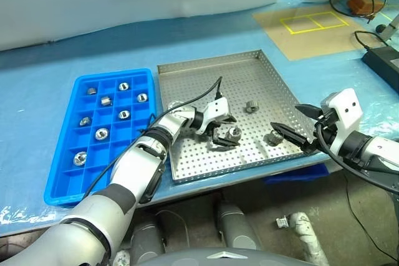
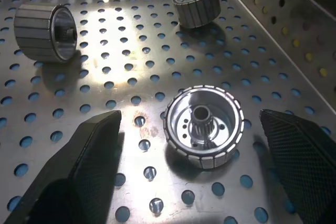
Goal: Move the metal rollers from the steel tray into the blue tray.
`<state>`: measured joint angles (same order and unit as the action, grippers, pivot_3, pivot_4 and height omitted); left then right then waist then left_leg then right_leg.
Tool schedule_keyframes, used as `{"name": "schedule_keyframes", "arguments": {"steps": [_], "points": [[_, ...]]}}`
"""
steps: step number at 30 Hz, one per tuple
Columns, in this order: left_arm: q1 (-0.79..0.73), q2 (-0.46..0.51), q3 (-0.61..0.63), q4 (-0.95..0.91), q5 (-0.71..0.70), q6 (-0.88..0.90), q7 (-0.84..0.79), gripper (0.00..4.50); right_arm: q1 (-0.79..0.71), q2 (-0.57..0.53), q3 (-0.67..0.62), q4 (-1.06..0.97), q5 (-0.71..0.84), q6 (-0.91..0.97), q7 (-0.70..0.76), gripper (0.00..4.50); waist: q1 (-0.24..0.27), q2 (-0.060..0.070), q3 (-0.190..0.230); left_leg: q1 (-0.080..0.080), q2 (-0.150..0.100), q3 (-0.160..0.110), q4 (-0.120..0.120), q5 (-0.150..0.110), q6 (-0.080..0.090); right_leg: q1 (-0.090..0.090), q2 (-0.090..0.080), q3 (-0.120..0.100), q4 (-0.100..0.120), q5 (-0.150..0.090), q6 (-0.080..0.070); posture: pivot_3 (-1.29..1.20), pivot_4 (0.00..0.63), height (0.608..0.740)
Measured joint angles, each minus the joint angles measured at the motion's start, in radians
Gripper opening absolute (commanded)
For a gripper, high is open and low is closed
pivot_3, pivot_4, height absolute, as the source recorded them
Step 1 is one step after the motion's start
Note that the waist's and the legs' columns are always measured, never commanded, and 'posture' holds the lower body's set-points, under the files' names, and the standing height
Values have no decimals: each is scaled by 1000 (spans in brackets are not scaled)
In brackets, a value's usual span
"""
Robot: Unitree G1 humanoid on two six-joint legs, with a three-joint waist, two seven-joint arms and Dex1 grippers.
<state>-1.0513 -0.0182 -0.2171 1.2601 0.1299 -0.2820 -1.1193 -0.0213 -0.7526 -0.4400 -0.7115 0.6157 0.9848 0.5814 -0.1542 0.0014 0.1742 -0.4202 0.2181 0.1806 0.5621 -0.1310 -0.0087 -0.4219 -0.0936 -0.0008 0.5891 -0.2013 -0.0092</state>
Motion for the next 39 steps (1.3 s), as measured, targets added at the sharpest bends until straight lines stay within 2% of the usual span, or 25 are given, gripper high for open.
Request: {"name": "schedule_keyframes", "arguments": {"steps": [6,9,11,17,18,20,22,26,32,39], "points": [[8,-25,-1,6,23,-1,92,4456,1,0,2,-4,16,6,-21,4500,0,0,0,0,0,0,0,0,0,0,0,0,0,0,0,-712,150,740],[15,-31,0,5,24,-5,100,3886,1,0,2,-6,23,12,-35,4500,0,0,0,0,0,0,1,0,0,1,0,0,0,-1,1,-711,150,740],[19,-33,1,4,23,-6,88,3306,2,0,2,-6,29,16,-41,4500,0,0,0,0,-1,0,2,0,0,1,-1,0,-1,-4,7,-711,150,740],[20,-34,2,3,22,-6,68,3306,4,0,3,-7,34,19,-58,4500,-1,0,0,0,-1,0,2,0,0,1,-1,1,-1,-4,7,-710,150,740],[20,-34,3,3,20,-6,54,2930,4,0,5,-7,34,19,-60,4500,-1,0,0,0,-1,0,2,0,0,1,-1,1,-1,-4,7,-707,150,740],[21,-33,4,3,19,-6,43,2464,3,-1,13,-7,33,19,-63,4500,0,0,0,0,-1,0,1,0,0,1,-1,0,-1,-4,6,-705,150,740],[21,-33,4,2,19,-5,43,2464,2,-1,22,-7,33,18,-64,4500,0,0,0,0,-1,0,1,0,0,1,-1,0,-1,-2,3,-705,150,740],[23,-29,14,2,14,-3,16,1734,-4,-1,32,-5,29,9,-66,4500,0,0,0,0,-2,0,1,0,0,1,-1,0,-1,-1,2,-692,150,740],[28,-23,29,-8,3,-17,18,1736,-25,-1,58,9,24,-1,-67,4500,0,0,0,0,-2,0,1,0,0,1,-1,0,-1,-1,2,-669,150,740],[34,14,102,-140,-101,-31,-60,1736,-72,-1,103,43,20,-20,-60,4500,2,0,0,0,-2,0,0,0,0,1,-2,0,-1,0,0,-608,150,740]]}}
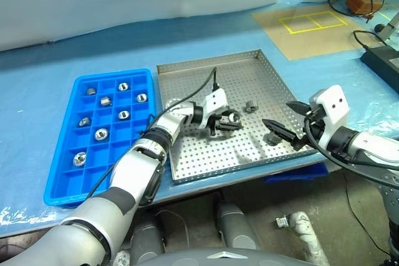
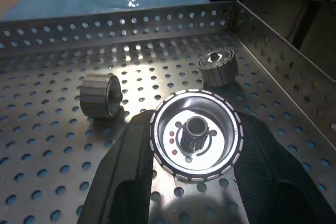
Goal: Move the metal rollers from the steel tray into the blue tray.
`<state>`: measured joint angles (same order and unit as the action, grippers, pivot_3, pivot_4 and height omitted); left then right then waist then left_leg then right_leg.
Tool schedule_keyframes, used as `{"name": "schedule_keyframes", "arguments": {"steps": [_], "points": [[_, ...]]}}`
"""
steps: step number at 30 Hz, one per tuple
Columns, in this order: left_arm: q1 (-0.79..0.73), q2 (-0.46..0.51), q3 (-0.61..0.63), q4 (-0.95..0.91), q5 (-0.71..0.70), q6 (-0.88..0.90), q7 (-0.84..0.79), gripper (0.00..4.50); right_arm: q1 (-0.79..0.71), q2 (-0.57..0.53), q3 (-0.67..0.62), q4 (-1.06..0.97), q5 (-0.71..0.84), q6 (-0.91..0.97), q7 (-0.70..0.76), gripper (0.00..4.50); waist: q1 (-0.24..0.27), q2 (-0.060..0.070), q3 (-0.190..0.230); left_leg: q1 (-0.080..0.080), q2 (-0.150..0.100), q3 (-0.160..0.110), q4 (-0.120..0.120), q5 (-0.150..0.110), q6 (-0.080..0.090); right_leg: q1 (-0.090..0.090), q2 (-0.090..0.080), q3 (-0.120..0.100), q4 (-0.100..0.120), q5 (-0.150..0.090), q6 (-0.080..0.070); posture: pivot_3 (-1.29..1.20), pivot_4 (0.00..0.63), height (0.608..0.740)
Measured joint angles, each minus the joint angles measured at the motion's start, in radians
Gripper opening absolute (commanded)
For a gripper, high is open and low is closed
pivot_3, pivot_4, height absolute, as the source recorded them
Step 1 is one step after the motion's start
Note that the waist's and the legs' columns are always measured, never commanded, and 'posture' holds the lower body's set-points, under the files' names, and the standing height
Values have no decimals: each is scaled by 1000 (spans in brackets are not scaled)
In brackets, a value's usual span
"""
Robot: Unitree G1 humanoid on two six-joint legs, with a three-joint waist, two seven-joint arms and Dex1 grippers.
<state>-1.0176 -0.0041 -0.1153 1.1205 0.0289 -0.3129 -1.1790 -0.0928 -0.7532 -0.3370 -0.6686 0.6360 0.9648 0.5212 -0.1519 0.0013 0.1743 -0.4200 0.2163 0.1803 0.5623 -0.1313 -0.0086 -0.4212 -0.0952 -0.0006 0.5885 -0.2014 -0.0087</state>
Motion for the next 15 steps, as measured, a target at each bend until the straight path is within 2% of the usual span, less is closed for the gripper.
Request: {"name": "schedule_keyframes", "arguments": {"steps": [4,8,10,15], "points": [[61,55,38,-183,-87,64,-58,1736,-72,2,67,53,-12,-32,16,4500,1,0,0,0,1,0,-1,0,0,-1,0,-1,0,1,-1,-499,150,740],[160,155,71,-389,-162,146,-69,1736,-180,25,174,151,-46,-94,55,4500,11,0,0,1,5,0,-2,1,-1,-1,2,-1,2,1,-2,-442,150,740],[192,192,75,-443,-176,188,-66,1736,-207,31,207,190,-61,-118,73,4500,32,1,0,1,6,-1,-2,1,-2,-1,2,0,2,1,-2,-333,150,740],[342,358,84,-656,-201,302,-56,1736,-411,101,360,348,-100,-217,193,4500,79,1,1,1,8,0,-5,3,-5,-3,2,0,5,2,-3,-173,150,740]]}}
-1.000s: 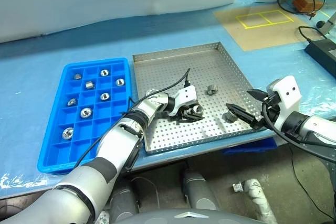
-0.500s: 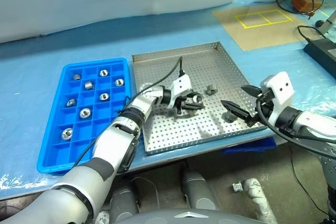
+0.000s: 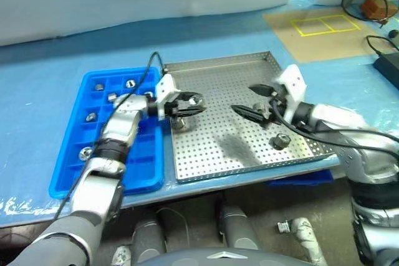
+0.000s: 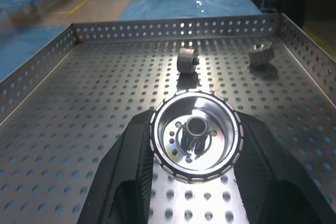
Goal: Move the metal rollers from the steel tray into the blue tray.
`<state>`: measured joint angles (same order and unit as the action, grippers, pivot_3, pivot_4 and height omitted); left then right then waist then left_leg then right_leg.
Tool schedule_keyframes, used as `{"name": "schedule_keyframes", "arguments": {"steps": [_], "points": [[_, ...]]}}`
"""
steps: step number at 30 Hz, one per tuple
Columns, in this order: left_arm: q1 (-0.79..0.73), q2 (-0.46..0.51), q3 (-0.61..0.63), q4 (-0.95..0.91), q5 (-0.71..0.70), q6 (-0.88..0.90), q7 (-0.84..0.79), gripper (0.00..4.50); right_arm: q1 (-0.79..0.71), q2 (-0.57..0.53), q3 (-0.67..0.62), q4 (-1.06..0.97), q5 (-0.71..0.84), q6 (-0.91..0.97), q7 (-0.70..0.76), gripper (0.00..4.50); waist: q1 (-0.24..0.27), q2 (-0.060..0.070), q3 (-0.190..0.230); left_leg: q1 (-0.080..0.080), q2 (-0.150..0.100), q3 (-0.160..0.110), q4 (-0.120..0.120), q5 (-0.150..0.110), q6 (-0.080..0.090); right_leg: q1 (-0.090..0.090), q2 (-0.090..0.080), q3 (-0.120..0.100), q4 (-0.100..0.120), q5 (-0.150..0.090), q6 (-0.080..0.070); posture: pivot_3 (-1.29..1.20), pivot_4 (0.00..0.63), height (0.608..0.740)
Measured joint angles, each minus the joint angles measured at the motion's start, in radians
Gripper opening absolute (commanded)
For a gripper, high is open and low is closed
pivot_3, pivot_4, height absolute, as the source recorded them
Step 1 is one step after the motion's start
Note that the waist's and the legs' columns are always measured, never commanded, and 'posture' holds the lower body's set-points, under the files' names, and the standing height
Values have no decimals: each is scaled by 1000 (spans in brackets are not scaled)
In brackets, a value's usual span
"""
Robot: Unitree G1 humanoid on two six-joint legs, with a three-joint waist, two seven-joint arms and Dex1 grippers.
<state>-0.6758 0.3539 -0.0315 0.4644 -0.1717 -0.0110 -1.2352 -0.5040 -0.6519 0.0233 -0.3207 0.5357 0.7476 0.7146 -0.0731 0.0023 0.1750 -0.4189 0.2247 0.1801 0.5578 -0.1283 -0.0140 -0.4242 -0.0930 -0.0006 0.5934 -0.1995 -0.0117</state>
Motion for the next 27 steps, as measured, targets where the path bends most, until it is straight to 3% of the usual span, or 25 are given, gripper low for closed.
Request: {"name": "schedule_keyframes", "arguments": {"steps": [6,13,21,27], "points": [[141,172,72,-277,-57,140,52,1736,-152,93,151,214,-69,-135,168,4500,104,0,0,3,1,0,-9,5,-8,-3,0,-2,6,-1,0,1,150,740],[298,317,188,-482,-118,252,137,1736,-276,238,234,444,-158,-287,291,4500,167,-1,1,2,1,-2,-11,10,-16,-10,1,-2,15,-1,-1,138,150,740],[607,418,291,-681,-182,365,172,1736,-329,341,262,553,-199,-367,387,4500,180,-3,1,0,5,-4,-14,12,-20,-14,5,-4,16,-2,-1,195,150,740],[722,426,318,-741,-201,388,204,1736,-334,376,268,587,-221,-383,421,4500,196,-3,1,1,7,-4,-15,13,-22,-14,6,-5,17,-2,0,211,150,740]]}}
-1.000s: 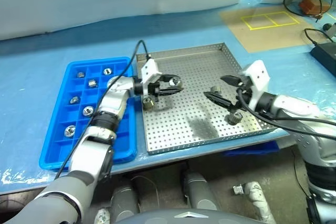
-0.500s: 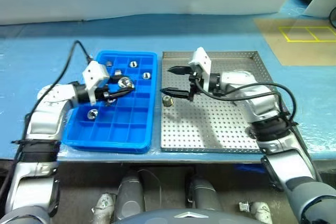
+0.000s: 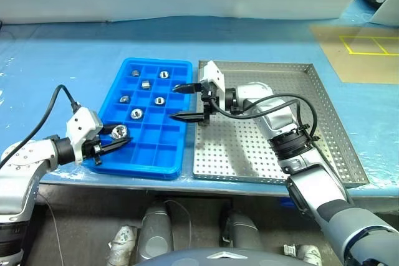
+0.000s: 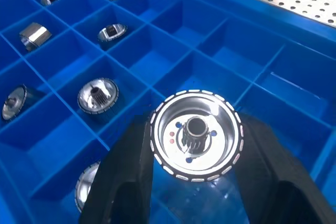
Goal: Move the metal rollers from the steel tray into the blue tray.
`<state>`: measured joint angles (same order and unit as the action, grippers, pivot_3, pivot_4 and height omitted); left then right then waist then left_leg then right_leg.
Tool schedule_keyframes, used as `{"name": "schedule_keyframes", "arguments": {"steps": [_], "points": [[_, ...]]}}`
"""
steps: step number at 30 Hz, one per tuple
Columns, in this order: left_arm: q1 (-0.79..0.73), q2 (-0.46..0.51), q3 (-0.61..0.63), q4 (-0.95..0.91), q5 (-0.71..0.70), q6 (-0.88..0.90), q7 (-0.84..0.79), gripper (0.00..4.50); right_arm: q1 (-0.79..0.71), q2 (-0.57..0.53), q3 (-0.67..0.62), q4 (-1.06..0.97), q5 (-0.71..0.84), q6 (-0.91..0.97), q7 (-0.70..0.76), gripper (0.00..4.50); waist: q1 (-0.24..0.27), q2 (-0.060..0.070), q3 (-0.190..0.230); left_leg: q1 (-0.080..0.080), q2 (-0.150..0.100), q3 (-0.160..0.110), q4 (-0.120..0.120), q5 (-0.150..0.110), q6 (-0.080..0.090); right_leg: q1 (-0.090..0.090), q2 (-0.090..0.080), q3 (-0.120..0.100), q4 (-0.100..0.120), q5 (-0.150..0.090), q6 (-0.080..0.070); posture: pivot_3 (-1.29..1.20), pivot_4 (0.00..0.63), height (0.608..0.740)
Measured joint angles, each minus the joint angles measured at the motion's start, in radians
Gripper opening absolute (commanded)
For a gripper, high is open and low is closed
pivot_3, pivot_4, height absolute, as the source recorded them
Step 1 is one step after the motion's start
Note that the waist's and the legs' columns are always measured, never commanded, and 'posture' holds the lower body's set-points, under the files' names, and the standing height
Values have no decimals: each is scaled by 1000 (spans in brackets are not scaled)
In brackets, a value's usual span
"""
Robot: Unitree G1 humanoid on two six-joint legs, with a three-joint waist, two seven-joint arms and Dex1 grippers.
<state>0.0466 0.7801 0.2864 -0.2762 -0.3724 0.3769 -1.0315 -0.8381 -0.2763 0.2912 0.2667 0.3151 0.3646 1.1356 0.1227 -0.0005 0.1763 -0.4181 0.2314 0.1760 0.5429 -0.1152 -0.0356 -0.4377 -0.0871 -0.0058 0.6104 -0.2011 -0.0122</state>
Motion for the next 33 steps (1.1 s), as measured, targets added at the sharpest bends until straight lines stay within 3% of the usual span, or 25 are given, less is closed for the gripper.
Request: {"name": "schedule_keyframes", "arguments": {"steps": [14,15,21,27,33], "points": [[79,0,0,-19,-9,-2,26,1736,-5,12,11,4,-14,9,79,4500,5,0,0,0,3,0,0,1,-2,0,3,-1,0,0,0,221,150,740],[80,1,-7,-18,-9,-3,20,2465,-5,12,11,4,-19,9,79,4500,5,0,0,0,3,0,0,1,-2,0,3,-1,0,0,0,218,150,740],[60,12,-15,3,-3,-35,15,4357,-5,11,10,4,-37,7,69,4500,5,0,0,1,6,0,-1,2,-4,0,7,0,0,0,0,204,150,740],[-21,8,-45,48,2,-58,16,4357,-4,8,4,4,-41,7,56,4500,5,0,0,2,7,-1,0,3,-5,0,8,0,3,0,-1,144,150,740],[-227,-50,-87,77,-46,-39,33,4357,-1,-31,-20,-7,-41,14,25,4500,3,-1,0,5,5,0,4,3,-5,0,7,3,11,0,-1,37,150,740]]}}
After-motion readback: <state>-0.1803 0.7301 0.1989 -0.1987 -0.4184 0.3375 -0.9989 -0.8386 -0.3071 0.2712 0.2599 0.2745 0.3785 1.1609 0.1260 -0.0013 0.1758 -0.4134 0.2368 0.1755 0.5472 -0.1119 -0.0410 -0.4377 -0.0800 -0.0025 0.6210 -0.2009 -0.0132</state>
